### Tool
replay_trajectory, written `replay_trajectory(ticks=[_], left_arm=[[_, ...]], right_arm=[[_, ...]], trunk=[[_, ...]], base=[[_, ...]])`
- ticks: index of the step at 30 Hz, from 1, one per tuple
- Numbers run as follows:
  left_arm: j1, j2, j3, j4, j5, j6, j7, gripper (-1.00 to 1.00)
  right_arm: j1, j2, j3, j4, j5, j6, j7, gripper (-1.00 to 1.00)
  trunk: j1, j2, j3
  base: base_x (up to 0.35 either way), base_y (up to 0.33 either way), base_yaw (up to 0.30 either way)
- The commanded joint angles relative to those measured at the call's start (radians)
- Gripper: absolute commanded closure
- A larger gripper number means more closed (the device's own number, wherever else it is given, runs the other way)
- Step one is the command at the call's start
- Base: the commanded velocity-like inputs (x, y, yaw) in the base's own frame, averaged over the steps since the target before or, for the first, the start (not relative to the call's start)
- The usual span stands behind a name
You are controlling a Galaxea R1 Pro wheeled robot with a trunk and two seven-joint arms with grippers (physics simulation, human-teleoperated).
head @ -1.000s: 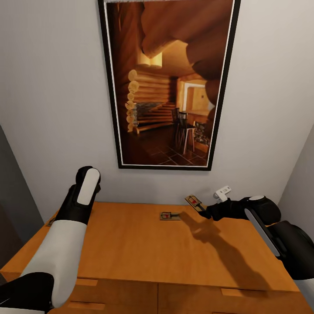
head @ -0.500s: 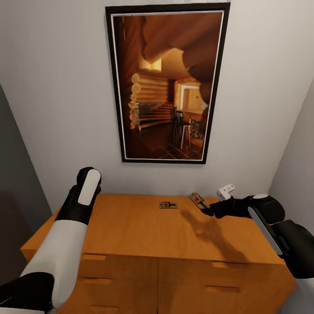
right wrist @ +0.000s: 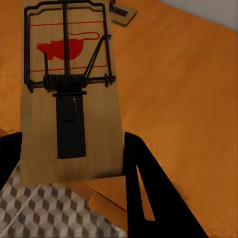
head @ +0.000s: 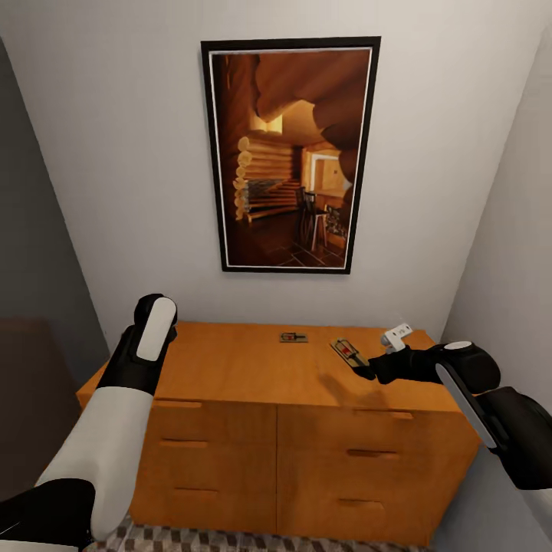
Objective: Take the four mousetraps from the cabinet in the bathroom and place them on the bathroom floor. Make sure all four end up on the same floor surface, and ensure that at least two of them are either under or directly next to the same bathroom sink.
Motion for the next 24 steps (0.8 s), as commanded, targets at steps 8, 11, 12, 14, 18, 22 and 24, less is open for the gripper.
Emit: replay_trajectory(ticks=[8, 11, 12, 14, 18, 22, 24], left_arm=[[-0.001, -0.001, 0.0, -0.001, 0.009, 0.005, 0.01, 1.0], [-0.001, -0.001, -0.001, -0.001, 0.009, 0.004, 0.01, 1.0], [-0.001, -0.001, -0.001, -0.001, 0.009, 0.004, 0.01, 1.0], [-0.001, -0.001, -0.002, -0.001, 0.008, 0.003, 0.009, 1.0], [-0.001, -0.001, -0.001, -0.001, 0.008, 0.003, 0.009, 1.0], [-0.001, -0.001, -0.001, -0.001, 0.009, 0.003, 0.009, 1.0], [-0.001, -0.001, 0.0, -0.001, 0.008, 0.003, 0.009, 1.0]], right_arm=[[-0.001, -0.001, 0.001, 0.0, -0.007, 0.005, -0.007, 1.0], [-0.001, -0.001, 0.001, 0.0, -0.007, 0.005, -0.007, 1.0], [-0.001, -0.001, 0.001, 0.0, -0.007, 0.005, -0.007, 1.0], [-0.001, -0.001, 0.001, 0.0, -0.007, 0.005, -0.007, 1.0], [-0.001, -0.001, 0.001, -0.001, -0.007, 0.005, -0.007, 1.0], [-0.001, -0.001, 0.001, 0.0, -0.007, 0.005, -0.007, 1.0], [-0.001, -0.001, 0.001, 0.0, -0.007, 0.005, -0.007, 1.0]], trunk=[[-0.001, -0.001, -0.001], [-0.001, -0.001, -0.001], [-0.001, -0.001, -0.001], [-0.001, -0.001, -0.001], [-0.001, -0.001, -0.001], [-0.001, -0.001, -0.001], [-0.001, -0.001, -0.001]], base=[[-0.345, 0.0, 0.0], [-0.345, 0.0, 0.0], [-0.338, 0.0, 0.0], [-0.278, 0.0, 0.0], [-0.117, 0.0, 0.0], [-0.028, 0.0, 0.0], [-0.009, 0.0, 0.0]])
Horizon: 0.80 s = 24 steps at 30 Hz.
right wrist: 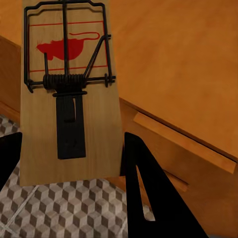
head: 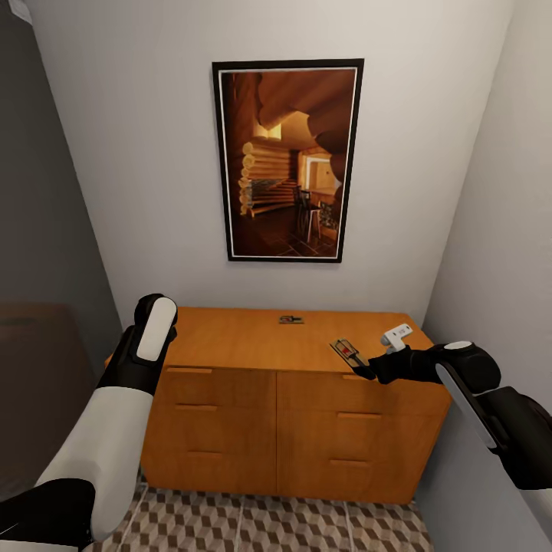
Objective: Take the four mousetraps from the cabinet in the bathroom and place them on the bathroom floor. Make sure all four end up on the same floor surface, and ensure that at least two of them are either under or directly next to the same bathroom sink.
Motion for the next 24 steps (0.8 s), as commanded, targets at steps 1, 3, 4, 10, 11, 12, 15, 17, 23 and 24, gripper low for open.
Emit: replay_trajectory(ticks=[1, 3, 4, 10, 11, 12, 15, 17, 23, 24], left_arm=[[-0.001, -0.001, 0.001, -0.001, 0.009, 0.005, 0.011, 1.0], [-0.001, -0.001, 0.0, -0.001, 0.008, 0.005, 0.011, 1.0], [-0.001, -0.001, 0.0, -0.001, 0.009, 0.005, 0.011, 1.0], [-0.001, -0.002, -0.003, -0.002, 0.013, 0.008, 0.011, 1.0], [-0.001, -0.002, -0.003, -0.002, 0.015, 0.007, 0.011, 1.0], [-0.001, -0.002, -0.003, -0.002, 0.016, 0.007, 0.011, 1.0], [-0.001, -0.002, -0.003, -0.001, 0.019, 0.007, 0.011, 1.0], [-0.001, -0.002, -0.003, -0.001, 0.018, 0.007, 0.011, 1.0], [-0.001, -0.002, -0.002, -0.001, 0.018, 0.006, 0.011, 1.0], [-0.001, -0.002, -0.002, -0.001, 0.018, 0.006, 0.011, 1.0]], right_arm=[[-0.001, -0.001, 0.001, -0.001, -0.006, 0.005, -0.007, 1.0], [-0.001, -0.001, 0.0, 0.0, -0.006, 0.005, -0.007, 1.0], [-0.002, -0.001, 0.0, 0.0, -0.006, 0.005, -0.007, 1.0], [-0.002, -0.001, 0.0, -0.001, -0.006, 0.005, -0.007, 1.0], [-0.001, -0.001, 0.0, -0.001, -0.006, 0.005, -0.007, 1.0], [-0.001, -0.001, 0.0, -0.001, -0.006, 0.005, -0.007, 1.0], [-0.001, -0.001, 0.0, -0.001, -0.006, 0.005, -0.007, 1.0], [-0.001, -0.001, -0.001, 0.0, -0.006, 0.005, -0.007, 1.0], [-0.001, 0.001, 0.0, 0.0, -0.006, 0.005, -0.007, 1.0], [-0.001, 0.001, 0.0, 0.0, -0.006, 0.005, -0.007, 1.0]], trunk=[[0.0, -0.001, -0.001], [0.0, -0.001, -0.001], [0.0, -0.001, -0.001], [0.0, -0.001, -0.001], [0.0, -0.001, -0.001], [0.0, -0.001, -0.001], [0.0, -0.001, -0.001], [0.0, -0.001, -0.001], [0.0, -0.001, -0.001], [0.0, -0.001, -0.001]], base=[[-0.005, 0.0, 0.0], [-0.003, 0.0, 0.0], [-0.002, 0.0, 0.0], [0.0, 0.0, 0.0], [0.0, 0.0, 0.0], [0.0, 0.0, 0.0], [0.0, 0.0, 0.0], [0.0, 0.0, 0.0], [0.0, 0.0, 0.0], [0.0, 0.0, 0.0]])
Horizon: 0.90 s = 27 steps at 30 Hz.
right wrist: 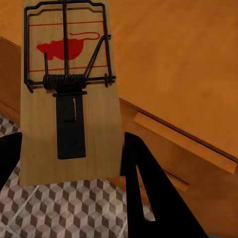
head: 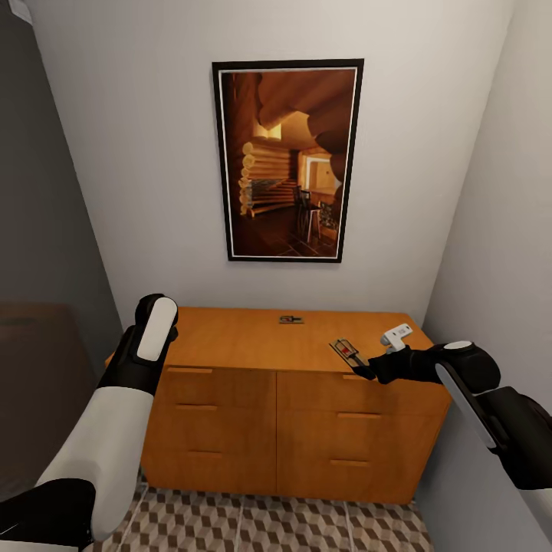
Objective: Take the four mousetraps from the cabinet in the bathroom and place them on the bathroom floor. Make sure all four end up on the same floor surface, and ensure that at least two of them are either under or directly next to the same bathroom sink.
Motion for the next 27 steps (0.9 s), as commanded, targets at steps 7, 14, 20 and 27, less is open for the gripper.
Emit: replay_trajectory(ticks=[7, 14, 20, 27], left_arm=[[-0.001, -0.001, 0.001, 0.002, 0.017, 0.004, 0.003, 1.0], [-0.001, -0.001, -0.003, -0.003, 0.027, 0.012, -0.002, 1.0], [-0.001, -0.003, -0.004, -0.009, 0.029, 0.015, -0.003, 1.0], [-0.001, -0.02, -0.014, -0.008, 0.031, 0.045, -0.058, 1.0]], right_arm=[[-0.001, 0.003, 0.001, 0.0, -0.006, 0.005, -0.01, 1.0], [-0.001, 0.015, -0.003, 0.002, -0.006, 0.005, -0.019, 1.0], [-0.001, 0.056, -0.02, 0.022, -0.006, -0.023, -0.027, 1.0], [-0.001, 0.113, -0.124, 0.093, -0.001, -0.094, -0.053, 1.0]], trunk=[[0.0, -0.001, -0.001], [0.0, -0.001, -0.001], [0.0, -0.001, -0.001], [0.0, -0.001, -0.001]], base=[[0.0, 0.0, 0.0], [-0.225, 0.027, 0.0], [-0.344, 0.071, 0.0], [-0.345, 0.072, 0.0]])
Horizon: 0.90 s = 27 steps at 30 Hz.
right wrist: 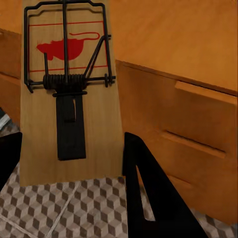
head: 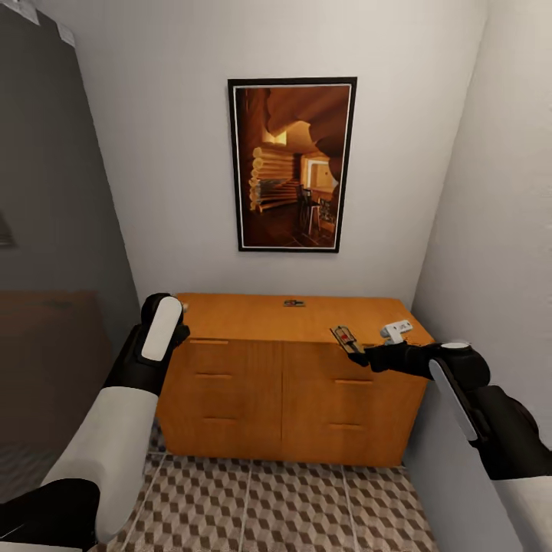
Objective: Take the four mousetraps from the cabinet in the bathroom and place them on the bathroom floor. Make sure all four end up on the same floor surface, and ensure that at least two of them are either under or directly next to the same bathroom sink.
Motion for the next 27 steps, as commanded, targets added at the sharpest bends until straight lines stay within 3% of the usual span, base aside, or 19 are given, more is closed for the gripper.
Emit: replay_trajectory(ticks=[1, 2, 4, 7, 9, 14, 22, 25, 27], left_arm=[[-0.001, -0.001, 0.001, 0.001, 0.01, 0.005, -0.005, 1.0], [-0.001, -0.001, 0.0, 0.004, 0.011, 0.006, -0.03, 1.0], [-0.001, -0.001, 0.0, 0.008, 0.011, 0.007, -0.067, 1.0], [-0.001, 0.0, -0.003, 0.015, 0.011, 0.008, -0.142, 1.0], [-0.001, 0.001, -0.023, 0.019, 0.01, 0.009, -0.234, 1.0], [-0.001, 0.004, -0.086, 0.022, 0.01, 0.008, -0.38, 1.0], [-0.001, 0.006, -0.102, 0.063, 0.011, 0.0, -0.511, 1.0], [-0.001, 0.008, -0.103, 0.107, -0.006, -0.009, -0.567, 1.0], [-0.001, 0.008, -0.103, 0.117, -0.008, -0.011, -0.57, 1.0]], right_arm=[[-0.001, 0.017, -0.001, 0.016, -0.004, -0.016, -0.023, 1.0], [-0.001, 0.039, -0.003, 0.044, -0.003, -0.057, -0.056, 1.0], [-0.001, 0.051, -0.005, 0.067, -0.004, -0.102, -0.097, 1.0], [-0.001, 0.058, -0.006, 0.084, -0.007, -0.156, -0.151, 1.0], [-0.001, 0.062, -0.007, 0.091, -0.009, -0.186, -0.189, 1.0], [-0.001, 0.063, -0.007, 0.1, -0.011, -0.203, -0.212, 1.0], [-0.001, 0.064, -0.006, 0.11, -0.013, -0.205, -0.215, 1.0], [-0.001, 0.065, -0.006, 0.112, -0.013, -0.2, -0.217, 1.0], [-0.001, 0.065, -0.006, 0.112, -0.013, -0.198, -0.217, 1.0]], trunk=[[-0.001, -0.001, -0.001], [-0.001, -0.001, -0.001], [-0.001, -0.001, -0.001], [-0.001, -0.001, -0.001], [-0.001, -0.001, -0.001], [-0.001, -0.001, -0.001], [-0.001, -0.001, -0.001], [-0.001, -0.001, -0.001], [-0.001, -0.001, -0.001]], base=[[-0.345, 0.072, 0.0], [-0.345, 0.072, 0.0], [-0.345, 0.072, 0.0], [-0.345, 0.072, 0.0], [-0.345, 0.072, 0.0], [-0.345, 0.072, 0.0], [-0.345, 0.072, 0.0], [-0.344, 0.072, 0.0], [-0.34, 0.071, 0.0]])
